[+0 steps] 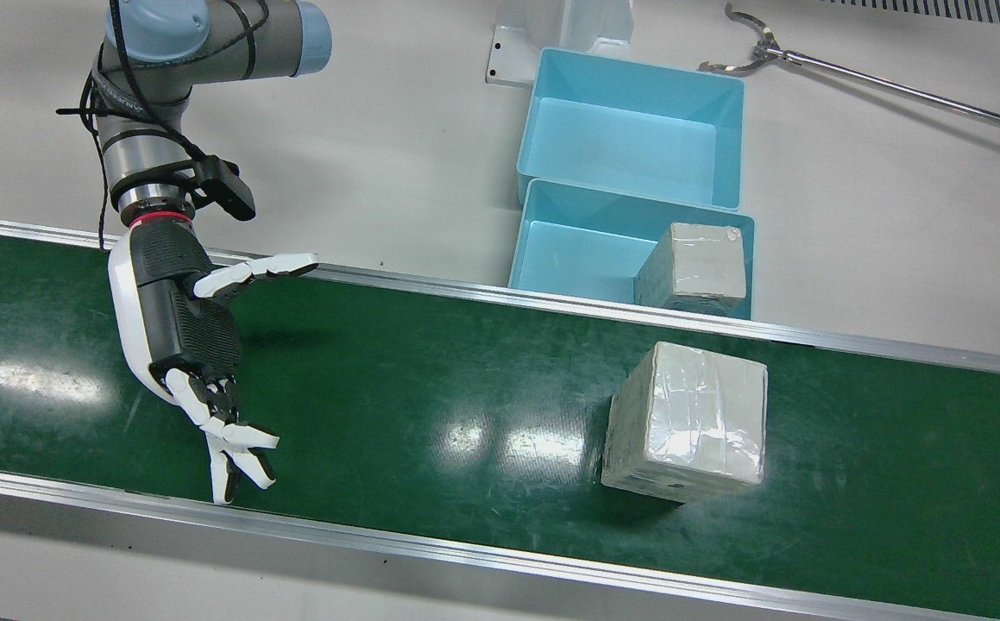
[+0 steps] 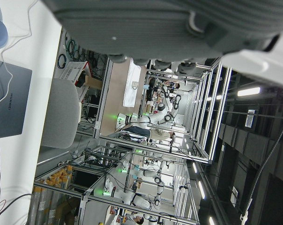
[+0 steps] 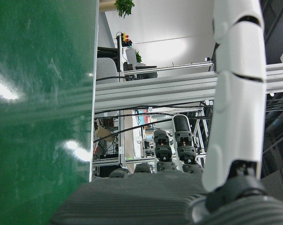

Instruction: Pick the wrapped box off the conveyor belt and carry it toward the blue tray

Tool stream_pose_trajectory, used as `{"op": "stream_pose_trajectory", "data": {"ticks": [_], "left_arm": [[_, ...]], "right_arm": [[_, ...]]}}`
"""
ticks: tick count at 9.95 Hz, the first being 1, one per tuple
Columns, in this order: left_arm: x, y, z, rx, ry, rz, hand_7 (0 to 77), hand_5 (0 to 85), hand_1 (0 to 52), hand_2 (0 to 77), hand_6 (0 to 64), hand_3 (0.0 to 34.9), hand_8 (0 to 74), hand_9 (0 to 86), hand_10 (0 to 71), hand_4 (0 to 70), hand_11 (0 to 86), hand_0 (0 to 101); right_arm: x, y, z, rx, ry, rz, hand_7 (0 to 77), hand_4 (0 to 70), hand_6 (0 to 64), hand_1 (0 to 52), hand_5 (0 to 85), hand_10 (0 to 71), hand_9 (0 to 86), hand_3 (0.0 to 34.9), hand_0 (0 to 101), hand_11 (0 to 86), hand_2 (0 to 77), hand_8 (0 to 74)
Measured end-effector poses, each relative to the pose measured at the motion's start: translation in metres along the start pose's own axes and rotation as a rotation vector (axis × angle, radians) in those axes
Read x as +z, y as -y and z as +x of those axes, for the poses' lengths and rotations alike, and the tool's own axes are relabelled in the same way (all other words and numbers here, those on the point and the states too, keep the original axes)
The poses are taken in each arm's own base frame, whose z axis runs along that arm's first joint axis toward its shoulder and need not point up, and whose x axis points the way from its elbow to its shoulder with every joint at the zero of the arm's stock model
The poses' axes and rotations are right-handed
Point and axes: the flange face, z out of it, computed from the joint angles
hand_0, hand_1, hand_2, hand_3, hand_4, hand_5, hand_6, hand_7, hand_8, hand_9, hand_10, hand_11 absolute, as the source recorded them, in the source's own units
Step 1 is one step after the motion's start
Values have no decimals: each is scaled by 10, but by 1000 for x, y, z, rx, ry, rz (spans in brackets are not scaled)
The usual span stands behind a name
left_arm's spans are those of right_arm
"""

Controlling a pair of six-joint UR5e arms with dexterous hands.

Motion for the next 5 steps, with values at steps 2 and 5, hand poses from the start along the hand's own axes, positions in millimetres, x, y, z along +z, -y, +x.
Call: {"op": "stream_pose_trajectory", "data": {"ticks": [2,5], "left_arm": [[0,0,0,0,0,0,5,11,0,11,5,0,5,0,5,0,5,0],[0,0,0,0,0,0,5,11,0,5,5,0,5,5,5,0,5,0]], "right_arm": [[-1,8,1,-4,-3,16,60,131,49,142,224,0,16,0,473,5,114,0],[-1,10,1,-3,-3,21,60,131,49,142,224,0,16,0,473,5,114,0]]}}
